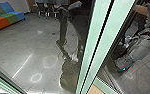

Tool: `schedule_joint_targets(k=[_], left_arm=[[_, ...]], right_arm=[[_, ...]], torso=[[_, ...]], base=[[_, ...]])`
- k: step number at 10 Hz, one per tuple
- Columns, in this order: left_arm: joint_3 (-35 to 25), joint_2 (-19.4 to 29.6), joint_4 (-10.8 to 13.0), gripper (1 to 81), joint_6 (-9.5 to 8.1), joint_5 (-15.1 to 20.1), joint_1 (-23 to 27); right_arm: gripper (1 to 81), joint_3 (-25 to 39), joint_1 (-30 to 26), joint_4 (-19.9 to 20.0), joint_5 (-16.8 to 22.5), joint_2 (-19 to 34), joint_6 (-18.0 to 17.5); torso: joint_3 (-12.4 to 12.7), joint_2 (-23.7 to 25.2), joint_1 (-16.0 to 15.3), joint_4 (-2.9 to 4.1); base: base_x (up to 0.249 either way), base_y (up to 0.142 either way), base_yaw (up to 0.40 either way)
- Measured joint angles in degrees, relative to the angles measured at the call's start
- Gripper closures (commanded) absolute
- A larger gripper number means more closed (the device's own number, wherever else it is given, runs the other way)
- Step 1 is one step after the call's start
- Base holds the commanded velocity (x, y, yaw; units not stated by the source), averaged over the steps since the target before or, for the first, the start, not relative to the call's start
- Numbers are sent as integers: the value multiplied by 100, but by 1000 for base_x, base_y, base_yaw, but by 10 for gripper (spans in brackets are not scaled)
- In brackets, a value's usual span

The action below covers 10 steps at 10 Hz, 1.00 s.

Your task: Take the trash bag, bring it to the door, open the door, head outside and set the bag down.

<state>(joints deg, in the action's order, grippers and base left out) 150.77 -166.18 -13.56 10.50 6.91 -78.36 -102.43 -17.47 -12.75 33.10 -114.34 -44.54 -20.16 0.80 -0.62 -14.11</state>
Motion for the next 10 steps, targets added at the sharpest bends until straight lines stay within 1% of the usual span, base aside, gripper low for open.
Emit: schedule_joint_targets(k=[1,2,3,4,5,8,9,10], left_arm=[[0,2,0,811,0,11,-13],[0,2,0,811,0,5,-22],[0,0,0,811,-2,20,-49],[0,2,0,811,-2,28,-52],[0,2,0,811,-2,39,-50],[2,5,0,811,0,61,-50],[2,5,0,811,0,68,-49],[2,5,0,811,0,68,-49]], right_arm=[[10,33,-9,0,-2,69,22],[10,41,-68,0,15,224,69],[10,30,-78,-11,61,297,105],[10,35,-77,-12,67,317,155],[10,74,-74,-11,59,257,172],[10,61,-72,-11,66,386,191],[10,33,-69,-11,83,428,191],[10,11,-33,-17,89,424,191]], torso=[[99,2,0,0],[140,2,4,0],[171,2,2,-22],[188,2,2,-94],[225,2,2,-238],[348,2,2,-706],[370,2,4,-818],[376,4,4,-850]], base=[[0,0,0],[0,0,0],[0,0,0],[0,0,0],[0,0,0],[0,0,0],[0,0,0],[0,0,0]])
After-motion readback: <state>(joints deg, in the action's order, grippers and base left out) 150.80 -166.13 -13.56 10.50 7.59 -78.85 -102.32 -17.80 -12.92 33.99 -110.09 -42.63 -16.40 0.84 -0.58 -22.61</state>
